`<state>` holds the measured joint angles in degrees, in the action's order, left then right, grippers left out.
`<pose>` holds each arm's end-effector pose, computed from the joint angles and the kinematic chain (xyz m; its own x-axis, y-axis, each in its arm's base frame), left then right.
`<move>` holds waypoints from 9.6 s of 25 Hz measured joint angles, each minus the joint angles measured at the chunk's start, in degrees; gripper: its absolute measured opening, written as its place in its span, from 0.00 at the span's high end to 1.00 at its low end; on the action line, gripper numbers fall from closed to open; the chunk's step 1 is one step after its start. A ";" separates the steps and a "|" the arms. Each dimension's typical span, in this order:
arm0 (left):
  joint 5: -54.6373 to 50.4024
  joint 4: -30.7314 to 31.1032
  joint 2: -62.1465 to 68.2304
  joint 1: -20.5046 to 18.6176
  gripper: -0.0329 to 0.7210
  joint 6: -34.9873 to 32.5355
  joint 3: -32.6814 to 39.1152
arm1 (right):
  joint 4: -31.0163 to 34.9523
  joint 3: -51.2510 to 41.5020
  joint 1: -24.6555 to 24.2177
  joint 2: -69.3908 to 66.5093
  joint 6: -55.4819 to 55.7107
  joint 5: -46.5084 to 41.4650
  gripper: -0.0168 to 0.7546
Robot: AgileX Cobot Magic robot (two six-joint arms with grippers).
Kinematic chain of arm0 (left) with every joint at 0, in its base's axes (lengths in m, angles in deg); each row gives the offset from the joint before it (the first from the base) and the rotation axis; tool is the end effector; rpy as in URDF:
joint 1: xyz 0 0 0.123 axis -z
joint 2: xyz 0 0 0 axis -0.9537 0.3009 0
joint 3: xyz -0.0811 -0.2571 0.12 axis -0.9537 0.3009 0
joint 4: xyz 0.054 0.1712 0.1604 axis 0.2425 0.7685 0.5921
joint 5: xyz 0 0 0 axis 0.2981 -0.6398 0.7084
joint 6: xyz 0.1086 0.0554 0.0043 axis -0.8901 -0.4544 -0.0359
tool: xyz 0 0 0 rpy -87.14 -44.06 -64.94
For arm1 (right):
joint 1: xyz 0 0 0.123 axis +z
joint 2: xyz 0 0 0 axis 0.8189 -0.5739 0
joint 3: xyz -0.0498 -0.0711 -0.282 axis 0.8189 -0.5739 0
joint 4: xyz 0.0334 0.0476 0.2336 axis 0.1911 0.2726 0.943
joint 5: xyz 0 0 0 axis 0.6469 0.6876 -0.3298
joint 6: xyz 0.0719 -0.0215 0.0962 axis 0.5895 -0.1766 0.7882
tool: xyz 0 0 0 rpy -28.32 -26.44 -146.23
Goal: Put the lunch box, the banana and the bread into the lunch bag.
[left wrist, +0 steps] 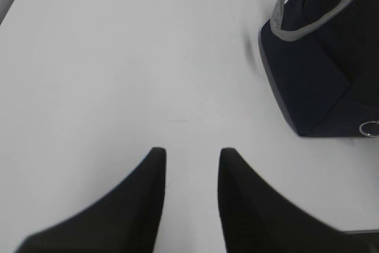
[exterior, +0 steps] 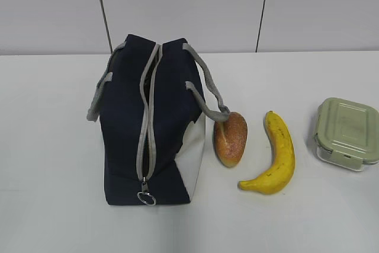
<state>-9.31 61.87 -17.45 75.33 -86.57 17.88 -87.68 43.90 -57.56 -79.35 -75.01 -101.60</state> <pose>-0.0043 0.0009 0.2592 -0.4631 -0.0160 -0.8862 0.0268 0.9991 -0.0321 -0.0059 -0.0103 0.2514 -0.5060 0.0017 -0.8625 0.1088 0.9921 -0.0619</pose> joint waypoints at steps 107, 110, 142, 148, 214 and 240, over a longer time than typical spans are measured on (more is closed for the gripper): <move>-1.40 -20.20 105.89 16.93 0.96 3.07 -63.67 | 0.00 0.00 0.00 0.00 0.09 -0.11 0.37; -1.40 -20.20 105.89 16.93 0.96 3.07 -63.67 | 0.00 0.00 0.00 0.00 0.09 0.00 0.37; -1.90 -20.25 105.89 16.93 0.96 3.12 -63.67 | 2.08 0.21 0.00 -12.63 0.09 1.25 0.37; -2.36 -20.25 105.89 16.93 0.96 3.12 -63.67 | 8.22 1.02 0.33 -25.37 0.09 9.95 0.37; -4.44 -17.88 105.89 16.93 0.96 3.12 -63.72 | 55.19 26.22 -28.66 -103.70 -41.84 14.70 0.37; -4.61 -17.88 105.89 16.93 0.96 3.12 -63.72 | 64.15 34.43 -28.66 -117.69 -51.76 6.82 0.21</move>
<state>-13.92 43.99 88.43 92.26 -83.45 -45.85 -23.54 78.33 -86.22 -197.05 -126.77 -94.78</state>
